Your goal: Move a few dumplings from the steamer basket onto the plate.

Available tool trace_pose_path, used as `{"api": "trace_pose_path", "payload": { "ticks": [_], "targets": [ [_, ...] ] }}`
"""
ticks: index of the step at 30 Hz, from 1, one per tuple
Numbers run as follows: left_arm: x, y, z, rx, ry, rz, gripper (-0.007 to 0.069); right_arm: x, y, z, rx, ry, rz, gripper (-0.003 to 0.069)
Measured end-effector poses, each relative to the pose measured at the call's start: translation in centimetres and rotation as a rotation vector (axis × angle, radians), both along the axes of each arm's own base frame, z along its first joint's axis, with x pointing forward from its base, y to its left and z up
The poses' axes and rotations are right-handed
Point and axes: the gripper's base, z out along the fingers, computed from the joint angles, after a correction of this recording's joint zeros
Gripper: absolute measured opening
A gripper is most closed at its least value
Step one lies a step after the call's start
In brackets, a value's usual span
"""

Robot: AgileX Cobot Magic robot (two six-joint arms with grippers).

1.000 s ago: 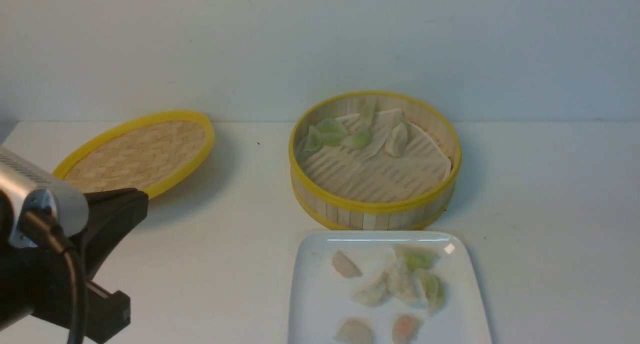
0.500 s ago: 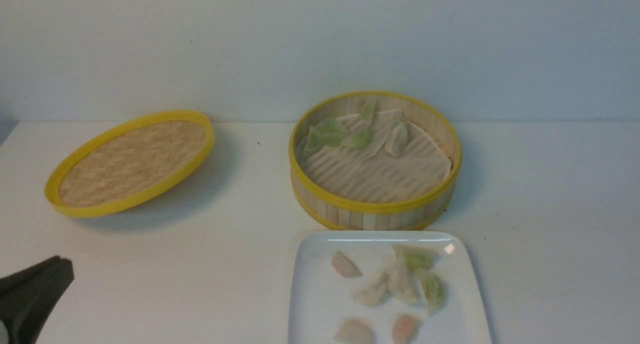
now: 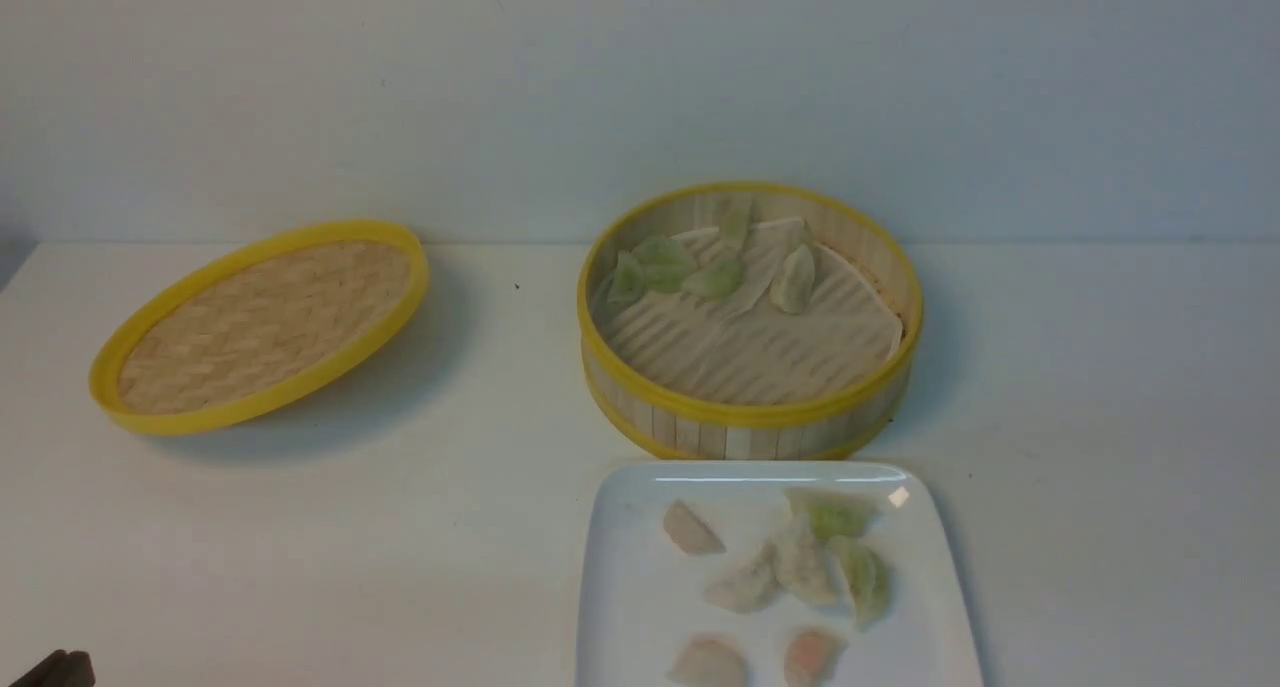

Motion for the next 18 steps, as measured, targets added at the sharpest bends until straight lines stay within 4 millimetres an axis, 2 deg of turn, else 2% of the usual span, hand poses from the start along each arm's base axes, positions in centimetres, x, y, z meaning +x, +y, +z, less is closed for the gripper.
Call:
{"api": "trace_pose_path", "payload": {
  "ticks": [7,18],
  "targets": [
    [-0.15,0.08,-0.61,0.001,0.066,0.018,-0.0006,0.00,0.00,0.00,0.000,0.000,0.000,-0.0015],
    [-0.16,0.08,-0.65,0.002,0.070,0.018,-0.0006,0.00,0.00,0.00,0.000,0.000,0.000,-0.0015]
  ]
}}
